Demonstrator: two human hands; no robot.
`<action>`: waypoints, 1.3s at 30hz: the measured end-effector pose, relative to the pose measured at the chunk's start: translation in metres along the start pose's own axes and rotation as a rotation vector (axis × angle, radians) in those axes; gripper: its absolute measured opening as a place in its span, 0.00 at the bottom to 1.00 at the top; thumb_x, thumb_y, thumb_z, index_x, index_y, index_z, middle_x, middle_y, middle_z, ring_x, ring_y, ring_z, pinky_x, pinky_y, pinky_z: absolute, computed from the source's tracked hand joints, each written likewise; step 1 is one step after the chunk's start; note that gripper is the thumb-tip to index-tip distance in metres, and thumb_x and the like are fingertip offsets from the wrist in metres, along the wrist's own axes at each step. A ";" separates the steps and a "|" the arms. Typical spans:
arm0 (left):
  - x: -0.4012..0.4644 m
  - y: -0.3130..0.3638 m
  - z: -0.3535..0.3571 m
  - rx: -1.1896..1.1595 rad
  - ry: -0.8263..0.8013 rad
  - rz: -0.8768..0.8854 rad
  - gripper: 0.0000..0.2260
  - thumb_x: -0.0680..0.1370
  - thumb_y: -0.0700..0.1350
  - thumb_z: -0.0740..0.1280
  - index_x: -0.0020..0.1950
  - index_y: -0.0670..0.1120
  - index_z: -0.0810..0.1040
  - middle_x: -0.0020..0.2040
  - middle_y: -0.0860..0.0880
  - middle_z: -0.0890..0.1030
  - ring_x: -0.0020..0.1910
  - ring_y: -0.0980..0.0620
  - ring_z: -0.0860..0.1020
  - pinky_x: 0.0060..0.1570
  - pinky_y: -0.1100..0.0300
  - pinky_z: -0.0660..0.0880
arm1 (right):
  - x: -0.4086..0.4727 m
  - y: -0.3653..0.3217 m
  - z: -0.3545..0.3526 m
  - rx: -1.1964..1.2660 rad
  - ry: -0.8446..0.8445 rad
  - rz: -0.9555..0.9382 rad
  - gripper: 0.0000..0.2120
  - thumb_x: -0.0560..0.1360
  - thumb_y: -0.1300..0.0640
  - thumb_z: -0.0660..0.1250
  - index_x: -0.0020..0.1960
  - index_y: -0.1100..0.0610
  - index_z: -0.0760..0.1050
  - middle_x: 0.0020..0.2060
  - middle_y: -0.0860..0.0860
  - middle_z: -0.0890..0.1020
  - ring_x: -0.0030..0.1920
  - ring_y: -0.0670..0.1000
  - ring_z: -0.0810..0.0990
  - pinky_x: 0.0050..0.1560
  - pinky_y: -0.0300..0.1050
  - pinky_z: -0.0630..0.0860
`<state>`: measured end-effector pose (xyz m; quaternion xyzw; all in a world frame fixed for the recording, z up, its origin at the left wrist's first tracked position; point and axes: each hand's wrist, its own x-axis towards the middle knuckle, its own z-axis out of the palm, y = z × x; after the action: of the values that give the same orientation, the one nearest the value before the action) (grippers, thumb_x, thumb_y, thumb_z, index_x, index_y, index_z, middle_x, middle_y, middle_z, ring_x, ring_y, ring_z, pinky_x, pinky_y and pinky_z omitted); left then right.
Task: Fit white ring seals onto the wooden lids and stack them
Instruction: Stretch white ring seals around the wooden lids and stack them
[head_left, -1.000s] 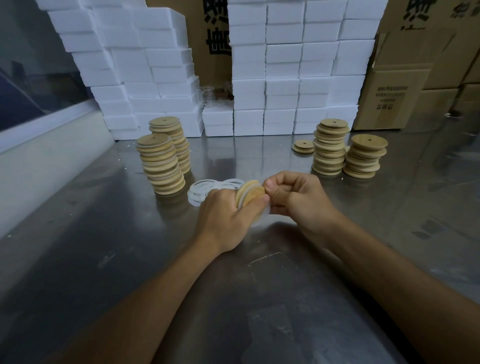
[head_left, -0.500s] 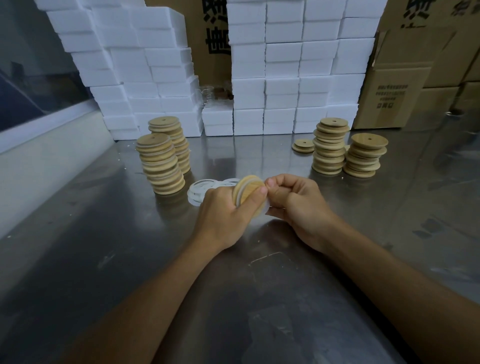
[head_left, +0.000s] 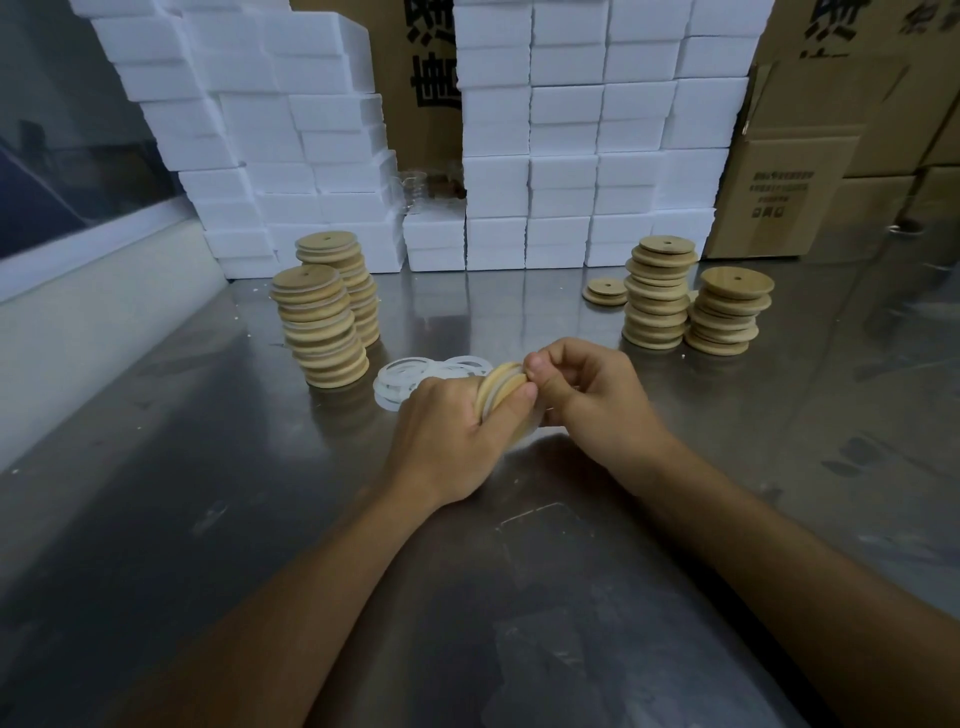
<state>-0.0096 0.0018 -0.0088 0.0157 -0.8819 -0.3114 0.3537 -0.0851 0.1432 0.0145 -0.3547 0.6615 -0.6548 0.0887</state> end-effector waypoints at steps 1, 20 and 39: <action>0.000 0.000 0.000 -0.010 0.011 0.003 0.26 0.77 0.63 0.59 0.37 0.42 0.82 0.30 0.46 0.80 0.32 0.47 0.78 0.37 0.45 0.75 | 0.000 0.000 0.001 0.038 0.013 0.033 0.07 0.79 0.61 0.65 0.45 0.63 0.78 0.34 0.54 0.83 0.38 0.51 0.81 0.42 0.50 0.82; 0.002 0.005 0.001 -0.154 0.042 -0.049 0.25 0.76 0.62 0.61 0.38 0.40 0.82 0.31 0.45 0.80 0.32 0.49 0.78 0.38 0.47 0.75 | 0.002 0.001 0.000 0.375 -0.015 0.239 0.12 0.79 0.61 0.65 0.39 0.59 0.81 0.37 0.57 0.85 0.40 0.52 0.84 0.43 0.45 0.82; 0.000 0.004 -0.001 -0.119 -0.028 -0.068 0.21 0.74 0.62 0.63 0.44 0.45 0.84 0.36 0.49 0.83 0.36 0.52 0.80 0.39 0.48 0.77 | 0.000 0.000 -0.002 0.139 -0.048 0.097 0.10 0.80 0.61 0.63 0.44 0.65 0.78 0.34 0.53 0.83 0.37 0.49 0.82 0.41 0.45 0.81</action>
<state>-0.0077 0.0048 -0.0060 0.0204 -0.8655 -0.3754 0.3309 -0.0860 0.1445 0.0147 -0.3307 0.6284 -0.6856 0.1605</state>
